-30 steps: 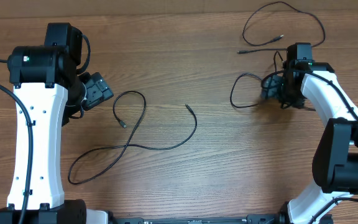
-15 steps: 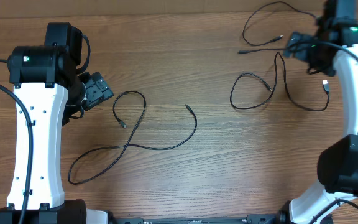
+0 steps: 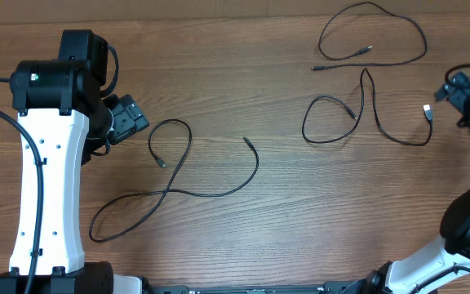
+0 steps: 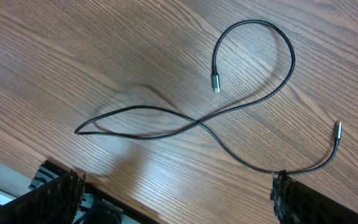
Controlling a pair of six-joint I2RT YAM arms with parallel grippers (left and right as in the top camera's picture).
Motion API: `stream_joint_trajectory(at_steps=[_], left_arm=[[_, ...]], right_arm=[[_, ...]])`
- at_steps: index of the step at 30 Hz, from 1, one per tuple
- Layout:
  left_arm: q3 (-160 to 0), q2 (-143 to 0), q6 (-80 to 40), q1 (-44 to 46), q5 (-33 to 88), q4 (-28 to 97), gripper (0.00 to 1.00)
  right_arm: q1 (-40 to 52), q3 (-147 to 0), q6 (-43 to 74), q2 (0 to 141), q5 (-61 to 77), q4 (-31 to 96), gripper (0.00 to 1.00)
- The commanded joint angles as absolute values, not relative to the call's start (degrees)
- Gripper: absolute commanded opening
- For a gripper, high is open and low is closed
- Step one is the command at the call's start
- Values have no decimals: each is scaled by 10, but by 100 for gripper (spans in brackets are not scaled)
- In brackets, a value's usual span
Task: Untangle cables
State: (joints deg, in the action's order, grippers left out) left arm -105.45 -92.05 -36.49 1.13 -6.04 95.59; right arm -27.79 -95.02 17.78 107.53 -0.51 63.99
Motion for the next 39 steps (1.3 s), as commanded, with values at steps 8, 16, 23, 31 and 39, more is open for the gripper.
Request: stream_joint_trajectory(at_steps=[8, 16, 23, 31, 39], left_arm=[[-1052, -922, -362, 11, -60, 955, 100], [-1052, -922, -362, 11, -59, 955, 100], [-1052, -922, -362, 11, -59, 955, 100], [-1052, -922, -362, 11, -59, 955, 100], [-1052, -922, -362, 11, -59, 955, 100]], right_arm=[[-276, -841, 198, 1076, -10, 539, 80], [-275, -782, 213, 1092, -20, 473, 68], [-274, -779, 215, 1143, -18, 467, 53], [-274, -779, 216, 1161, -12, 454, 47], [-274, -779, 217, 1167, -12, 451, 39]])
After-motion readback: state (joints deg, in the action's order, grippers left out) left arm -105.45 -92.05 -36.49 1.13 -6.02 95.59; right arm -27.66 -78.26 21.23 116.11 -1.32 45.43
